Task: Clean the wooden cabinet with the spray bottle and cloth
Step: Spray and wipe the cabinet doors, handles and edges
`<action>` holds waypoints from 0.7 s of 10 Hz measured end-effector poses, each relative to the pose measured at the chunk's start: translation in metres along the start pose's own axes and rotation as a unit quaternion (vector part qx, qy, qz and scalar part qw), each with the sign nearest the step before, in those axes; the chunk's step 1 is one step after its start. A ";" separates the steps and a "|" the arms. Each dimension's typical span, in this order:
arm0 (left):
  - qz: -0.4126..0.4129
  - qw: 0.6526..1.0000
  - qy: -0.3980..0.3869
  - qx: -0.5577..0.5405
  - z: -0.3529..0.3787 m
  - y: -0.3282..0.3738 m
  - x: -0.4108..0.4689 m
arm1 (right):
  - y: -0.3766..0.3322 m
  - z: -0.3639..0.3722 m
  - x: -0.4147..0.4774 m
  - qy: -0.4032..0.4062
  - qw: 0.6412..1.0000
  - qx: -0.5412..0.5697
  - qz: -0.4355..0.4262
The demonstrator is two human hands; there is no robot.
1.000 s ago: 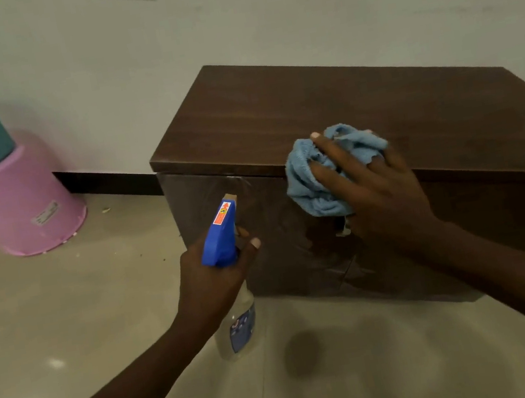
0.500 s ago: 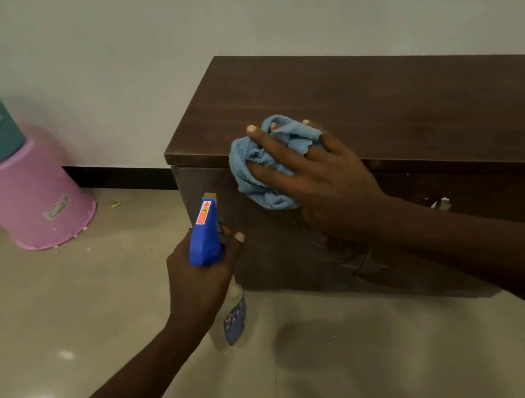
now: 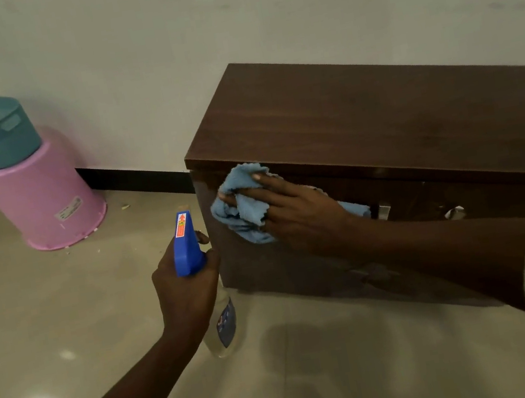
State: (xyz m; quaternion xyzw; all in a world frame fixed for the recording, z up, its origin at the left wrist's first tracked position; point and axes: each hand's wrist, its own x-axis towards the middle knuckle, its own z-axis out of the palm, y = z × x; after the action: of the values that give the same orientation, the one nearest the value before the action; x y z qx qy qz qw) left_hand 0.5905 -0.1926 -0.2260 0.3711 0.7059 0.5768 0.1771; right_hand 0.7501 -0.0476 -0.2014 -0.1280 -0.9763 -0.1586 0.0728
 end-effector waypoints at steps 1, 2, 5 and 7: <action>-0.002 1.000 -0.003 0.015 0.003 0.000 -0.004 | -0.007 0.016 0.040 0.099 0.993 -0.061 -0.034; -0.016 1.000 -0.005 0.020 0.008 -0.002 -0.005 | -0.015 0.014 0.071 0.152 0.986 -0.060 -0.042; 0.002 0.999 -0.029 0.033 0.001 -0.011 -0.011 | -0.022 0.038 0.000 0.068 0.994 -0.082 -0.028; 0.029 0.996 -0.055 0.070 0.015 -0.009 -0.015 | -0.028 0.018 0.059 0.230 0.971 -0.058 0.020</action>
State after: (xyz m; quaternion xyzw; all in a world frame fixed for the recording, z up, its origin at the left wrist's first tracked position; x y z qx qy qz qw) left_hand 0.6078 -0.1943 -0.2409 0.4341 0.7229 0.5091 0.1726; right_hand 0.6842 -0.0542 -0.2157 -0.1114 -0.9197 -0.2388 0.2912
